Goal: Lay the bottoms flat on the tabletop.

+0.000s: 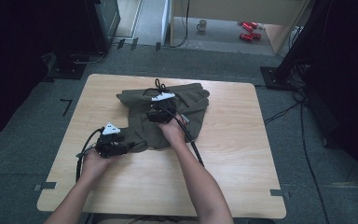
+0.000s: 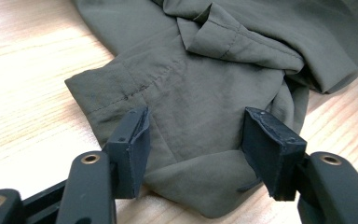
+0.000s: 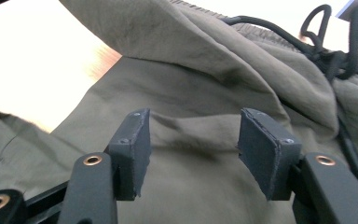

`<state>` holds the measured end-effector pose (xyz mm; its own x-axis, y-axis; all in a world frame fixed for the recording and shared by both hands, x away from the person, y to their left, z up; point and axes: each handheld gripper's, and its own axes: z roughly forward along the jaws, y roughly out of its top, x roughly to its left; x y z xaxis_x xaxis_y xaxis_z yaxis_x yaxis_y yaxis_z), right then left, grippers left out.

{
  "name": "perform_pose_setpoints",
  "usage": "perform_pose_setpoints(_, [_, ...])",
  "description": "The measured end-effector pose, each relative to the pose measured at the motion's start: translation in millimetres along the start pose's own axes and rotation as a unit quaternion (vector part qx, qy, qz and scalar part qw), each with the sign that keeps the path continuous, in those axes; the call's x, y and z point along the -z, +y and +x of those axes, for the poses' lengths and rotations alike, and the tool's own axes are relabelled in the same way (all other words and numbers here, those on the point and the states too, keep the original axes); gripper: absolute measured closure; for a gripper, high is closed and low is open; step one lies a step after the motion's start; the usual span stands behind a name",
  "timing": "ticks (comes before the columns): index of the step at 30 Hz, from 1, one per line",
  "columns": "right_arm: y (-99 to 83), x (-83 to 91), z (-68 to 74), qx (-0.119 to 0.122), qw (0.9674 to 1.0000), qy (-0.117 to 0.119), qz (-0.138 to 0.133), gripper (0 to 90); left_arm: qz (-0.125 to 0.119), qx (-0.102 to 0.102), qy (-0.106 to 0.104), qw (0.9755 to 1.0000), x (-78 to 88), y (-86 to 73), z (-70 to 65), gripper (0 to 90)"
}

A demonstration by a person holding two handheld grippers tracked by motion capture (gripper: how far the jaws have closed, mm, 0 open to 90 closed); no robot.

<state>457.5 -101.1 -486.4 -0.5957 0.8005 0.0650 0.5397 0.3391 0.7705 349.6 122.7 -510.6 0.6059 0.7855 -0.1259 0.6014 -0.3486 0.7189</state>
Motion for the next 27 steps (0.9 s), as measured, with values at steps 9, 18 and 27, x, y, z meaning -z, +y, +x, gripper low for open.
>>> perform_pose_setpoints(9, [-4.5,-30.8,4.9,-0.009,0.9994,-0.020,0.025,42.5,-0.006,-0.004,0.004,1.0000,-0.9,-1.2,-0.4,41.2])
perform_pose_setpoints(18, [-5.8,-34.5,7.1,-0.017,0.9993,-0.013,0.030,75.9,-0.015,-0.006,0.008,0.9998,-2.4,-2.4,-0.6,40.5])
perform_pose_setpoints(27, [-3.2,-16.3,1.3,-0.036,0.9985,-0.004,0.040,87.4,-0.020,-0.011,0.005,0.9997,-2.3,-3.8,0.5,40.4])
